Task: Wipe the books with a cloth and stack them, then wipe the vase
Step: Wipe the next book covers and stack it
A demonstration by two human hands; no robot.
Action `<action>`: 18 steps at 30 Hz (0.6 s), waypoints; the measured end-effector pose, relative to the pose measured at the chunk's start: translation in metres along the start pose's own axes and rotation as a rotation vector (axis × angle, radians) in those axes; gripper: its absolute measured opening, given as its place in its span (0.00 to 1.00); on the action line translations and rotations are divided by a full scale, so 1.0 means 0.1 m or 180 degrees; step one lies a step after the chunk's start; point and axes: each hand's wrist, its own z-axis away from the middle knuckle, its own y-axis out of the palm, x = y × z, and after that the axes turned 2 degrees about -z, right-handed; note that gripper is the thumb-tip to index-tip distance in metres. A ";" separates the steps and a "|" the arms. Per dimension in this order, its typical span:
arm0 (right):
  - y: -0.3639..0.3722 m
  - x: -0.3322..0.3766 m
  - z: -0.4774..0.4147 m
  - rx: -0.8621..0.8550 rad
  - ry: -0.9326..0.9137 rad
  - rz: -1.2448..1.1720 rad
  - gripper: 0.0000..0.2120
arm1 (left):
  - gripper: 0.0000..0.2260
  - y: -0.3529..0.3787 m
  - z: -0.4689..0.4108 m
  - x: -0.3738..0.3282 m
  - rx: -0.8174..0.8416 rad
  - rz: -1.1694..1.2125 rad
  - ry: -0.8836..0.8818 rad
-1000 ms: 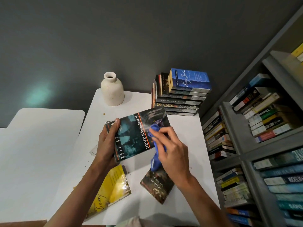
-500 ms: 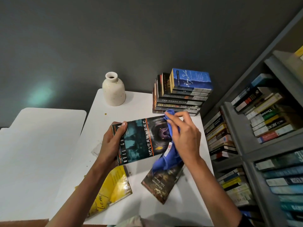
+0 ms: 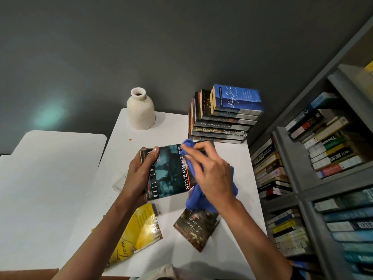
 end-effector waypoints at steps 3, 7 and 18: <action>-0.08 -0.20 -0.08 -0.0343 0.0482 0.0018 0.13 | 0.11 -0.02 0.00 -0.01 -0.0050 -0.0024 -0.0031; 0.08 0.09 -0.07 -0.0278 0.0182 -0.0066 0.12 | 0.15 0.03 -0.01 -0.01 -0.0180 -0.0042 -0.0048; 0.08 0.05 -0.08 -0.0289 0.0278 -0.0115 0.13 | 0.11 0.02 0.00 -0.06 -0.0130 0.0128 -0.0078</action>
